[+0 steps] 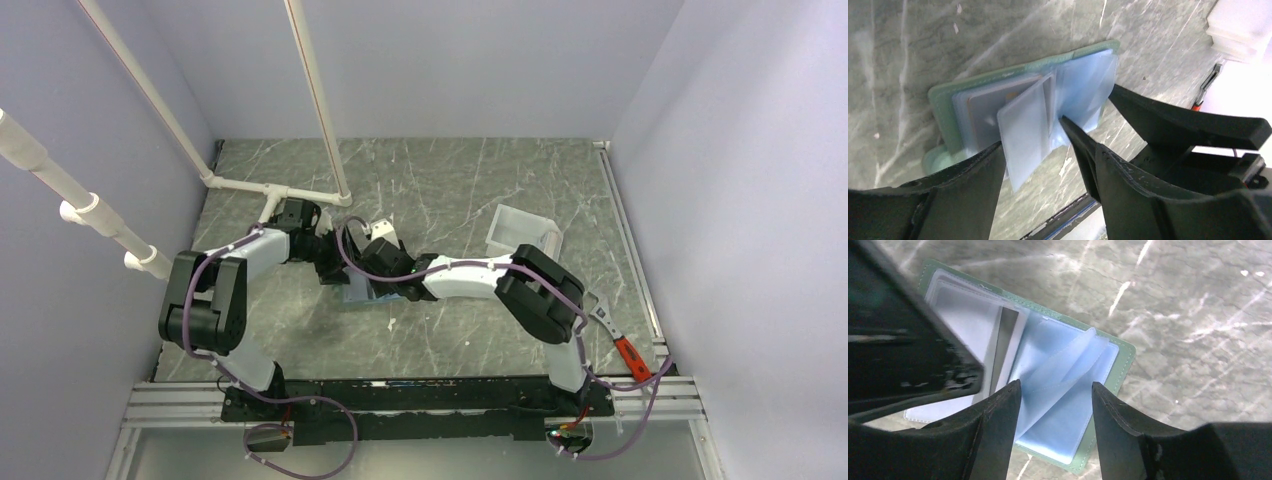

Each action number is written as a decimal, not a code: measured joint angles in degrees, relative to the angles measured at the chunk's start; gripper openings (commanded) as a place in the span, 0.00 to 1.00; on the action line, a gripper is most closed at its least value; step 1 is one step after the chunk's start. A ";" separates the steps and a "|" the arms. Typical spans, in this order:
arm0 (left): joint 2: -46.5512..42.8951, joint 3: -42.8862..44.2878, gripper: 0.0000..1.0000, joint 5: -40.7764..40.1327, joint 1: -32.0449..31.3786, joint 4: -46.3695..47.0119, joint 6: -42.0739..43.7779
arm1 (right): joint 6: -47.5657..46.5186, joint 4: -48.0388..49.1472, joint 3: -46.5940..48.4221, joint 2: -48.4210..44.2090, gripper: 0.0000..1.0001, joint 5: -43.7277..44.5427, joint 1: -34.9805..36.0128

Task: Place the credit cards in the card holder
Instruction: Turn over the card slot in the card holder, then pick up the credit card from the center of the board.

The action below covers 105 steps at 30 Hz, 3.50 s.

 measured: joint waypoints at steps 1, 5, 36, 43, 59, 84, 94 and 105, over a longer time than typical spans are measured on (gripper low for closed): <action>-0.63 0.28 0.72 -0.50 0.00 -1.22 0.61 | 0.24 -0.09 -0.35 -0.13 0.58 0.87 0.00; -4.22 2.03 0.85 -4.44 0.15 -6.51 2.80 | 1.20 -2.19 -1.97 -2.05 0.63 4.59 -0.09; 1.64 16.39 0.83 -1.68 -7.23 -18.29 15.65 | 4.70 -11.26 -18.73 -41.66 0.77 -38.01 -62.97; 0.00 15.89 0.83 -4.48 -8.72 -18.67 17.05 | 3.96 -13.46 -18.67 -35.50 0.63 -33.55 -64.08; -0.70 15.87 0.83 -6.21 -8.90 -18.67 17.27 | 2.40 -19.30 -16.02 -33.18 0.84 -15.91 -62.18; -1.66 15.54 0.83 -6.16 -8.92 -18.64 17.27 | 1.44 -28.92 -4.83 -14.45 0.68 6.71 -51.28; -1.66 15.54 0.83 -6.14 -8.92 -18.64 17.27 | 1.38 -30.62 -4.83 -14.36 0.56 10.78 -49.64; -1.66 15.54 0.83 -5.90 -8.92 -18.62 17.29 | 1.42 -31.80 -4.83 -15.15 0.48 12.35 -49.35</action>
